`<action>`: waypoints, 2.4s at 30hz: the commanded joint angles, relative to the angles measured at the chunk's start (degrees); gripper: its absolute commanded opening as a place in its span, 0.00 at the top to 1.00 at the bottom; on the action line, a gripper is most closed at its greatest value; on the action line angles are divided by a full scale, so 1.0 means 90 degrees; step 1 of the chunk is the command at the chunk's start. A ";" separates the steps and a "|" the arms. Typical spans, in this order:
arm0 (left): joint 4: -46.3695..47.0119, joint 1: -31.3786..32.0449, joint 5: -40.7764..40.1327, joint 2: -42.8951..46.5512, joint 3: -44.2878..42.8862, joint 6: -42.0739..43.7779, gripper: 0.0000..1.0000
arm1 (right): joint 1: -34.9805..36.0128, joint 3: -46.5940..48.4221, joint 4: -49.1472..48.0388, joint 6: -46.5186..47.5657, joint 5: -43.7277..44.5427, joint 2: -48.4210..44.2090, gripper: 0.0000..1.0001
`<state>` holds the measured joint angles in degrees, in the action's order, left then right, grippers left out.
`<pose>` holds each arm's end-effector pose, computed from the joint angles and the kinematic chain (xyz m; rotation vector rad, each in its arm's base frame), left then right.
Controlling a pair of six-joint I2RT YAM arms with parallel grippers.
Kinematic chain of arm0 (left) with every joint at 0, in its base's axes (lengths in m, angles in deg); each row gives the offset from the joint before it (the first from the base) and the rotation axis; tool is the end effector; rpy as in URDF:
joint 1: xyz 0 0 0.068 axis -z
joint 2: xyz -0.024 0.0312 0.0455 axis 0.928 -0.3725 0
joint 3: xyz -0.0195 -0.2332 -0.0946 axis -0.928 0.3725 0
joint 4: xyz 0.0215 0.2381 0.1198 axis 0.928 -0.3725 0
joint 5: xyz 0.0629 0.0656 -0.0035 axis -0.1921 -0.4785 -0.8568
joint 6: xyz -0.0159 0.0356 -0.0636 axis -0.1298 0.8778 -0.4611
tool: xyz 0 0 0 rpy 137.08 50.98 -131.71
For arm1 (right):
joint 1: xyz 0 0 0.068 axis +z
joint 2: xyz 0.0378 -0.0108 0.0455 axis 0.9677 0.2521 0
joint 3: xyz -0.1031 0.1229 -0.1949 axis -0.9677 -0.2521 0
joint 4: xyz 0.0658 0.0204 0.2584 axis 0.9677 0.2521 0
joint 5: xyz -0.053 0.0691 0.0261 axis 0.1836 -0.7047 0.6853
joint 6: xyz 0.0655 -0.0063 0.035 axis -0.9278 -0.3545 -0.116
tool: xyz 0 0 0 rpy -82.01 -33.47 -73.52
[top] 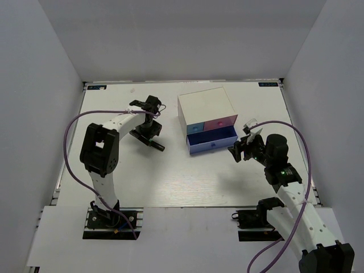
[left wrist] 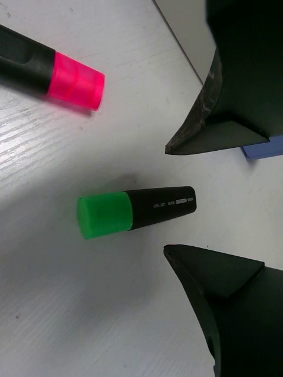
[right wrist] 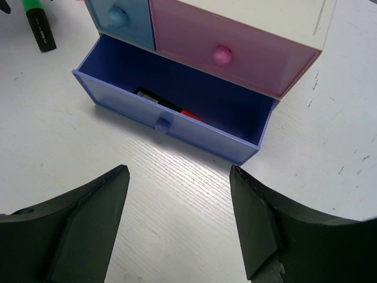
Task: Sort the stationery into containers
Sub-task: Pick up the pen from the center of the board, then place the pen in the drawer.
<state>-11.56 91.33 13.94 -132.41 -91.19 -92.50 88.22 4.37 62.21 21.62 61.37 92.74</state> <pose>0.3424 -0.1319 0.1473 -1.3659 2.5600 0.0809 0.2074 0.0686 0.2386 -0.6226 1.7617 0.3311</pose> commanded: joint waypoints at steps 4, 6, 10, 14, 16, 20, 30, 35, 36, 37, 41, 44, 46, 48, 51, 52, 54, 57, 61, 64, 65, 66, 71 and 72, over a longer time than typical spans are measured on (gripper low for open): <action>-0.0076 -0.0029 0.0047 -0.0197 -0.0182 0.0089 0.29 | -0.0047 -0.0016 -0.0271 -0.0082 0.0053 0.0000 0.25; 0.0011 -0.0029 0.0047 -0.0197 -0.0036 0.0089 0.30 | -0.0028 -0.0016 -0.0281 -0.0082 0.0073 0.0029 0.25; 0.0139 -0.0029 0.0047 -0.0197 0.0141 0.0089 0.30 | -0.0028 -0.0007 -0.0291 -0.0111 0.0082 0.0020 0.25; 0.0265 -0.0029 0.0047 -0.0197 0.0199 0.0089 0.35 | -0.0028 0.0003 -0.0252 -0.0160 0.0063 0.0010 0.25; 0.0333 -0.0029 0.0047 -0.0197 0.0199 0.0089 0.36 | -0.0037 0.0003 -0.0271 -0.0160 0.0073 0.0000 0.25; 0.0276 -0.0029 -0.0011 -0.0197 0.0199 0.0089 0.38 | -0.0018 0.0023 -0.0251 -0.0190 0.0063 -0.0020 0.25; 0.0275 -0.0029 -0.0011 -0.0256 0.0395 0.0148 0.35 | -0.0037 0.0023 -0.0261 -0.0248 0.0034 -0.0029 0.25; 0.0334 -0.0029 -0.0011 -0.0256 0.0453 0.0206 0.39 | -0.0037 0.0023 -0.0252 -0.0268 0.0005 -0.0020 0.25; 0.0334 -0.0029 -0.0011 -0.0198 0.0453 0.0206 0.46 | -0.0028 0.0023 -0.0271 -0.0258 0.0014 -0.0039 0.25; 0.0411 -0.0029 -0.0011 -0.0197 0.0453 0.0206 0.50 | -0.0028 0.0032 -0.0252 -0.0287 0.0024 -0.0058 0.25; 0.0636 0.0048 -0.0098 0.0027 0.0579 0.0324 0.64 | -0.0038 0.0013 -0.0251 -0.0297 0.0014 -0.0068 0.25; 0.0870 0.0107 -0.0187 0.0396 0.0638 0.0498 0.71 | -0.0038 0.0003 -0.0251 -0.0316 -0.0005 -0.0107 0.25; 0.1191 0.0108 -0.0129 0.0641 0.0697 0.0820 0.74 | -0.0028 0.0013 -0.0242 -0.0317 -0.0005 -0.0108 0.25; 0.1630 0.0166 0.0288 0.1168 0.0784 0.1678 0.79 | -0.0028 0.0003 -0.0251 -0.0326 -0.0015 -0.0098 0.25; 0.2879 0.0224 0.1534 0.2025 0.1136 0.3352 0.80 | -0.0009 -0.0016 -0.0290 -0.0336 -0.0044 -0.0069 0.25; 0.3801 0.0225 0.2035 0.2280 0.1504 0.3844 0.80 | -0.0037 -0.0016 -0.0300 -0.0346 -0.0044 -0.0088 0.25; 0.4414 0.0225 0.3127 0.2759 0.1955 0.4984 0.84 | -0.0028 -0.0036 -0.0368 -0.0385 -0.0103 -0.0039 0.25; 0.4875 0.0283 0.4018 0.3337 0.2210 0.5954 0.94 | -0.0038 -0.0007 -0.0427 -0.0414 -0.0152 0.0029 0.25; 0.5265 0.0362 0.5338 0.3406 0.2143 0.6698 0.94 | -0.0047 0.0023 -0.0447 -0.0385 -0.0171 0.0107 0.25; 0.5150 0.0634 0.5672 0.3085 0.1588 0.7157 0.94 | -0.0038 0.0052 -0.0466 -0.0375 -0.0171 0.0147 0.25; 0.4945 0.0703 0.5595 0.2987 0.1393 0.7305 0.93 | -0.0038 0.0071 -0.0447 -0.0375 -0.0162 0.0156 0.25; 0.4818 0.0781 0.5527 0.2880 0.1023 0.7441 0.93 | -0.0028 0.0091 -0.0437 -0.0356 -0.0162 0.0166 0.25; 0.4182 0.1162 0.4981 0.2108 0.0026 0.8447 0.89 | -0.0047 0.0169 -0.0340 -0.0336 -0.0074 0.0108 0.25; 0.4114 0.1240 0.4979 0.2020 -0.0044 0.8536 0.89 | -0.0057 0.0169 -0.0349 -0.0336 -0.0054 0.0049 0.25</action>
<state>28.77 101.14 59.12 -113.48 -87.92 -23.17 88.13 4.37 60.55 18.87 60.80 94.20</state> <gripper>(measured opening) 0.414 0.747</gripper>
